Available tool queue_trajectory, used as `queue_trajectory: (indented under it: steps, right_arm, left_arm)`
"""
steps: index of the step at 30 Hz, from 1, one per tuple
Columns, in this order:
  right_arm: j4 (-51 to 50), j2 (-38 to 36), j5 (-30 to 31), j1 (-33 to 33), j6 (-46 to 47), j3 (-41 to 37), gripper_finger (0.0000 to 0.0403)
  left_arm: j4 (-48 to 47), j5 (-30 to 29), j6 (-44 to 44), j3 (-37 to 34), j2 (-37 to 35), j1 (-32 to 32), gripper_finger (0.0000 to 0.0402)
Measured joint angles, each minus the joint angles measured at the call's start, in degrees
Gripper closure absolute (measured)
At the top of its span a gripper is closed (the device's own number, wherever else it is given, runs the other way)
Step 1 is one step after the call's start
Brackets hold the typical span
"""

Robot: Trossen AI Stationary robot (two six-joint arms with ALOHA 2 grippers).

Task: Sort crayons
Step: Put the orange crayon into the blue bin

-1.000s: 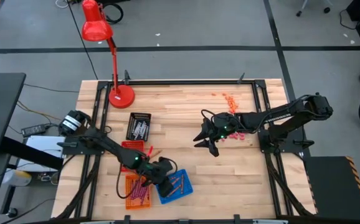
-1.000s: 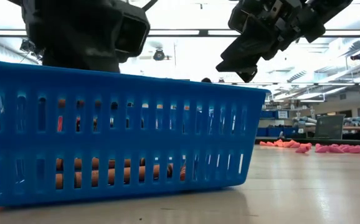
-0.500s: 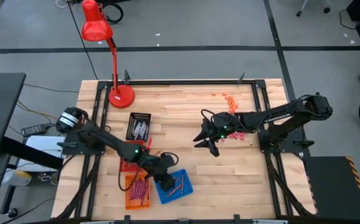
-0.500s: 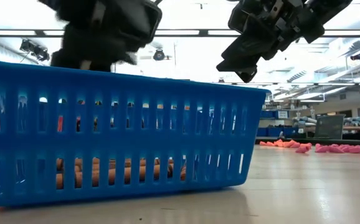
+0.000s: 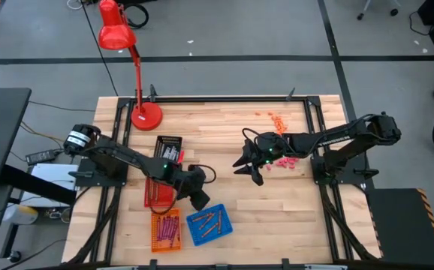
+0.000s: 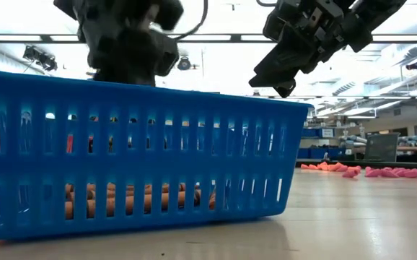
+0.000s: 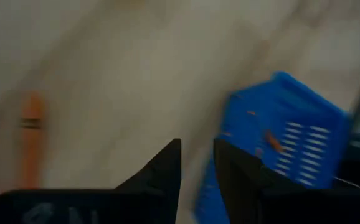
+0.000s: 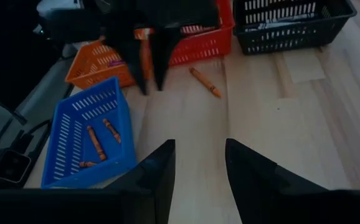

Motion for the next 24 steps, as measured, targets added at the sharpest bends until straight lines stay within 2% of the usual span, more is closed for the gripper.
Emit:
queue_trajectory:
  steps: [8, 15, 20, 24]
  right_arm:
    - [0.3, 0.0, 0.0, 0.0, 0.0, 0.0, 0.0259]
    - [0.4, 0.0, 0.4, 0.0, 0.2, 0.0, 0.0259]
    - [0.4, 0.0, 1.7, 0.0, 0.3, 0.0, 0.0259]
    - [0.4, 0.0, 2.8, 0.0, 0.3, 0.0, 0.0259]
  left_arm:
    - [-9.4, -7.9, 12.4, 0.0, 0.0, 1.0, 0.0299]
    - [-13.6, -10.1, 24.6, 0.0, 0.0, 1.0, 0.0299]
    - [-14.0, -10.1, 27.4, 0.0, 0.4, 0.9, 0.0292]
    - [-13.5, -10.1, 26.7, -1.2, 0.7, 0.9, 0.0270]
